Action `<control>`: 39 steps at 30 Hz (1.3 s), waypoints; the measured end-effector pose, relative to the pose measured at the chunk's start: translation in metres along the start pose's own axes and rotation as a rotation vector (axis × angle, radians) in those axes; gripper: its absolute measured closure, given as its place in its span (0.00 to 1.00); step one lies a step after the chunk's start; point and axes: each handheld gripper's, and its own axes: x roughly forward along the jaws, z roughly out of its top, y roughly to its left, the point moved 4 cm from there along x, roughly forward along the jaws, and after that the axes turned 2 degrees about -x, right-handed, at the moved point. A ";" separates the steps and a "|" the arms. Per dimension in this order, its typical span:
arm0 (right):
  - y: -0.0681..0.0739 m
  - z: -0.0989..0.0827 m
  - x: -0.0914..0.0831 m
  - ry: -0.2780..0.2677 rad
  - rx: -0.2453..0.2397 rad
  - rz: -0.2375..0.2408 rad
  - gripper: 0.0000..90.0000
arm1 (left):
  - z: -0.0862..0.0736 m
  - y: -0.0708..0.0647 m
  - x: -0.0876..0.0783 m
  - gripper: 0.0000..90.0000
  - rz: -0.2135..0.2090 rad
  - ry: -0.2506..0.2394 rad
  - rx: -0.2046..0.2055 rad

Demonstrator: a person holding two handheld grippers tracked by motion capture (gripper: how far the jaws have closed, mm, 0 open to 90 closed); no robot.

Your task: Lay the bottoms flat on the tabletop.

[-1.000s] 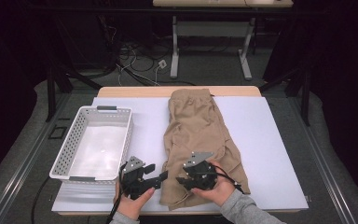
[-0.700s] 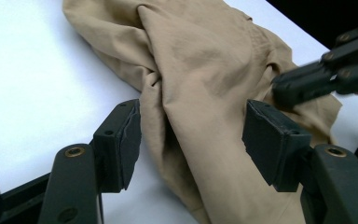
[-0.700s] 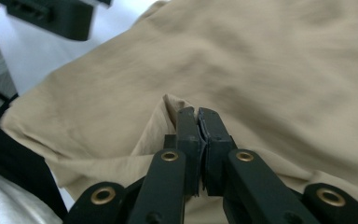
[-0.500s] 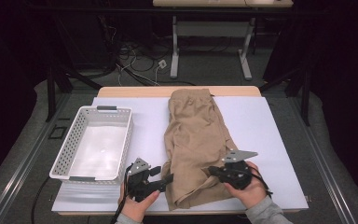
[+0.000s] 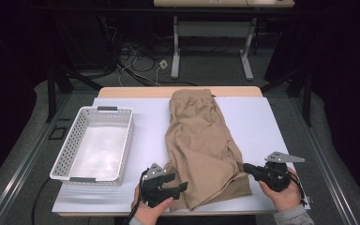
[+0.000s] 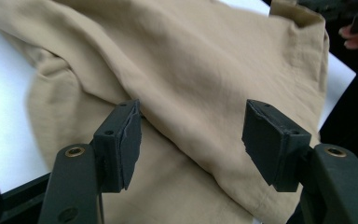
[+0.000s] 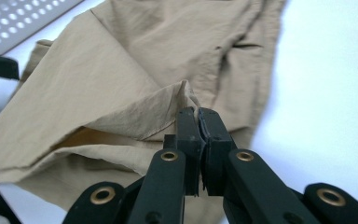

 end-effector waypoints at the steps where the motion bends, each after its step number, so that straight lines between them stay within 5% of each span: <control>1: -0.002 0.000 -0.002 -0.004 0.003 -0.007 0.97 | -0.001 0.000 0.002 0.41 0.002 0.008 -0.001; 18: -0.018 -0.007 -0.023 -0.044 0.055 -0.054 0.97 | -0.010 -0.008 0.031 0.46 -0.027 0.089 -0.023; 27: -0.015 -0.008 -0.023 -0.037 0.058 -0.027 0.97 | -0.011 -0.009 0.039 0.92 -0.007 0.141 0.019; 30: -0.013 -0.009 -0.020 -0.033 0.064 -0.022 0.97 | -0.009 -0.006 0.036 1.00 -0.011 0.151 0.015; 39: -0.005 -0.007 -0.019 -0.046 0.044 0.011 0.97 | 0.011 0.006 -0.001 1.00 -0.005 0.095 -0.002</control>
